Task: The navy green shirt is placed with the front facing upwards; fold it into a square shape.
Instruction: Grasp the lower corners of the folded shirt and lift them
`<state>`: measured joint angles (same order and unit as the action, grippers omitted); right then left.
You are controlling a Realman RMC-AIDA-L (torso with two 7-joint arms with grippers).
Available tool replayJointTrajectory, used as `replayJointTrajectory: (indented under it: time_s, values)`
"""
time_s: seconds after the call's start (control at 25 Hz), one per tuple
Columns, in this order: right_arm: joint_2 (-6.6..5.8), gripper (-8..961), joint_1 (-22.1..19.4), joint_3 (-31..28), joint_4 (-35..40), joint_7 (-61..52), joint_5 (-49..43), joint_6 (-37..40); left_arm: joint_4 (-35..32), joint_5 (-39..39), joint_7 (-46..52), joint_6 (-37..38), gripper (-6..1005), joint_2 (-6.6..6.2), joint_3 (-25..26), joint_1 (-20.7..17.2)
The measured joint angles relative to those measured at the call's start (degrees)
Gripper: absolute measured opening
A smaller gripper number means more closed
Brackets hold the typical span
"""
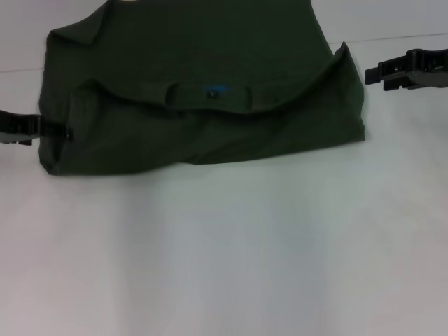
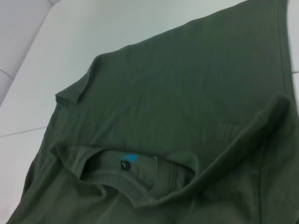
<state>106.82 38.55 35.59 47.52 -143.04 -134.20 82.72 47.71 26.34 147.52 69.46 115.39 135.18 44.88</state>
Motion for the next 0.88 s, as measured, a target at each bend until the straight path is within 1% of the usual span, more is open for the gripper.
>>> replayJointTrajectory:
  time_s: [0.08, 0.2, 0.4, 0.76, 0.84, 0.88]
  values:
    - [0.01, 540, 0.1, 0.0, 0.0, -0.2, 0.0, -0.1, 0.2, -1.5, -0.2, -1.0, 887, 0.63, 0.0, -0.1]
    - [0.08, 540, 0.3, -0.2, 0.0, -0.2, 0.1, -0.3, -0.3, -2.0, -0.4, -2.1, 887, 0.99, -0.7, -0.1]
    - [0.14, 540, 0.3, -0.2, 0.0, -0.3, 0.1, -0.4, -2.6, -2.2, -0.4, -2.7, 887, 1.07, -2.7, 0.4]
    - [0.14, 540, 0.1, -1.3, -0.1, -0.3, 0.1, -0.5, -7.6, -2.3, -0.4, -6.0, 888, 1.49, -4.1, 2.2]
    - [0.14, 540, 0.0, -1.6, -0.1, -0.3, 0.1, -0.6, -8.0, -2.4, -0.4, -6.2, 888, 1.49, -4.2, 2.3]
    - [0.14, 540, -0.1, -1.7, -0.1, -0.3, 0.1, -0.6, -9.4, -2.7, -0.4, -6.6, 888, 1.38, -4.5, 2.9]
